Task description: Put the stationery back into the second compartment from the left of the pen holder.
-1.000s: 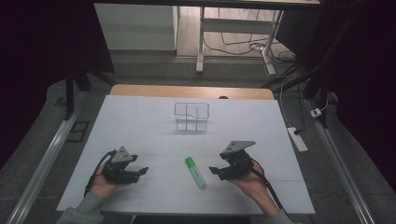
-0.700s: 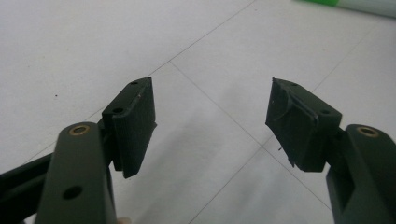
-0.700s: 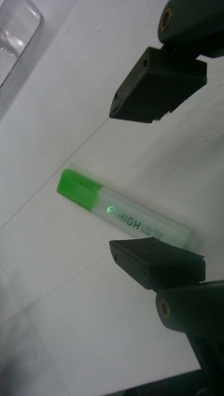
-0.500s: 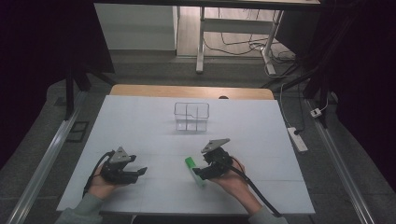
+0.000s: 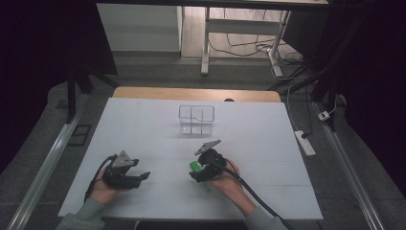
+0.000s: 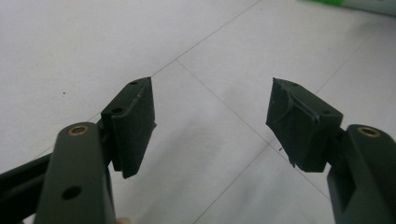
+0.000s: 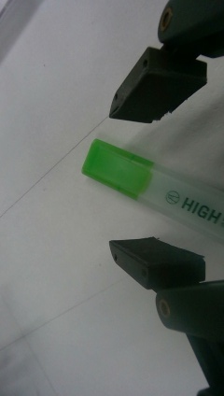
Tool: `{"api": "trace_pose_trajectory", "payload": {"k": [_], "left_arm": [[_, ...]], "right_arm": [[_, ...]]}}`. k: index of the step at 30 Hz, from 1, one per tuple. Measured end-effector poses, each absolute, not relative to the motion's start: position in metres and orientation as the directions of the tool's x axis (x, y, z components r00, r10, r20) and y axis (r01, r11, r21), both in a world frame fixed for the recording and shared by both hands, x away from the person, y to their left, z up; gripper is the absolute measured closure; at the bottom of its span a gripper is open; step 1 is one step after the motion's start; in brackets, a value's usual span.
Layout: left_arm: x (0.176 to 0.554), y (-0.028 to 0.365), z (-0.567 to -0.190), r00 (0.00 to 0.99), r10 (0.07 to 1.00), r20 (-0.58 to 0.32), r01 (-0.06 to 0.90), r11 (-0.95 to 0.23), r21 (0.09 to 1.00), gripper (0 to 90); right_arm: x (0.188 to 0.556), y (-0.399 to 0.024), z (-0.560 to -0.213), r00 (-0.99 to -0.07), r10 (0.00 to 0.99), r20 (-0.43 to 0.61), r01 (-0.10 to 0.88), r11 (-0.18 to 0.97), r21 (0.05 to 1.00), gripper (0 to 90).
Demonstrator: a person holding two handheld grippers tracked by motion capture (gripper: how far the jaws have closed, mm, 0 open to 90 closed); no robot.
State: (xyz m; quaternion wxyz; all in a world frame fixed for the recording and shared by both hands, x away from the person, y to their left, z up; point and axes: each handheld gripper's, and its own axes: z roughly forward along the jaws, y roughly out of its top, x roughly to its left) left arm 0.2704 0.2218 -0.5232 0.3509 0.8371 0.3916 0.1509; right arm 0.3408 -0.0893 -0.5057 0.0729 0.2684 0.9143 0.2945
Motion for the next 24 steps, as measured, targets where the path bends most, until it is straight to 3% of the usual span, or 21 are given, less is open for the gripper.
{"api": "trace_pose_trajectory", "payload": {"k": [18,24], "left_arm": [[0.27,0.22,-0.524,0.648,0.761,0.001,0.543,-0.464,0.7,32.1],[0.269,0.22,-0.525,0.647,0.762,0.01,0.542,-0.47,0.697,32.1]], "right_arm": [[0.347,-0.078,-0.517,-0.835,0.549,-0.03,0.453,0.718,0.529,44.6],[0.345,-0.078,-0.515,-0.831,0.555,-0.045,0.455,0.723,0.52,59.2]]}}
